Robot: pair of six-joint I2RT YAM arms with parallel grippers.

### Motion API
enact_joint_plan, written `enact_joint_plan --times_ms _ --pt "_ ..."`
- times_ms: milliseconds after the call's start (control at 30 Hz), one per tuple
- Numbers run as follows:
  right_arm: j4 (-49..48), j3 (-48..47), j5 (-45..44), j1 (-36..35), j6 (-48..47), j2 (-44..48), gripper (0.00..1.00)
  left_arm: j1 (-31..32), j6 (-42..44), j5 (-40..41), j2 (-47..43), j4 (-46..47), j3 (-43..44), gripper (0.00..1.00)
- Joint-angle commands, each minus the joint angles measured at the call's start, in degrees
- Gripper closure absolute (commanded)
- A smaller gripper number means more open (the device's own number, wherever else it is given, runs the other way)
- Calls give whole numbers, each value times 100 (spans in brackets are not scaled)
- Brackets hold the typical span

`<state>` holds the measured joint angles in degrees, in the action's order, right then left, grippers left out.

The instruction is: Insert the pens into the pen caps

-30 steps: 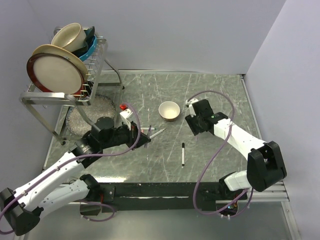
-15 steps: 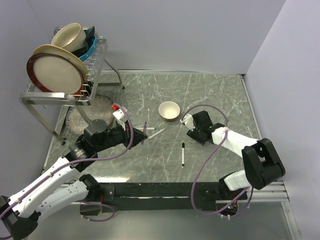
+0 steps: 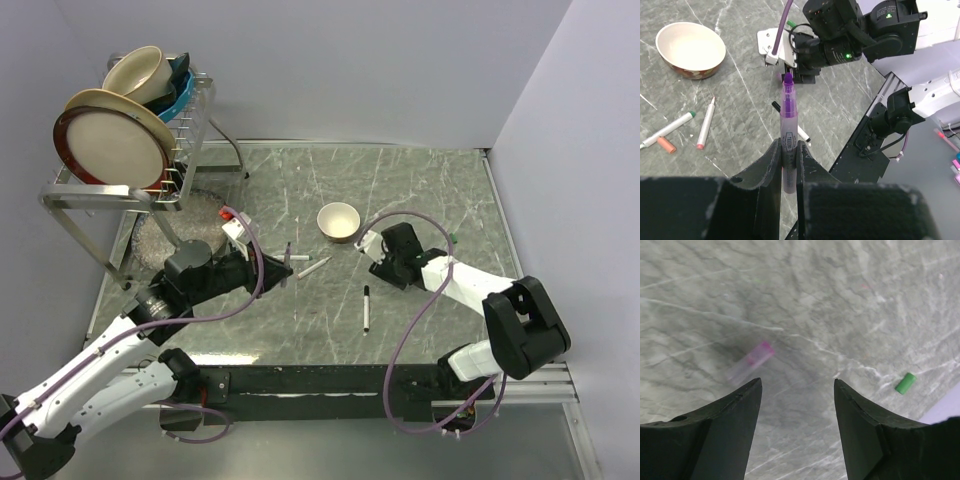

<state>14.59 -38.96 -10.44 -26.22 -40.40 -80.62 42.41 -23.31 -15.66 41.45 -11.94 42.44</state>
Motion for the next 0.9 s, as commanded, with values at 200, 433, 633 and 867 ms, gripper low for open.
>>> enact_joint_plan --times_ms 200,433,633,867 --pt "-79 73 138 -279 -56 99 33 4 90 116 -129 113 2 99" --pt "-123 20 270 -384 -55 187 33 4 90 116 -129 113 2 99" --pt "114 -190 621 -551 189 205 33 4 90 125 -155 105 2 99" --pt "545 -639 1017 -551 1358 275 32 4 90 133 -181 96 2 99"
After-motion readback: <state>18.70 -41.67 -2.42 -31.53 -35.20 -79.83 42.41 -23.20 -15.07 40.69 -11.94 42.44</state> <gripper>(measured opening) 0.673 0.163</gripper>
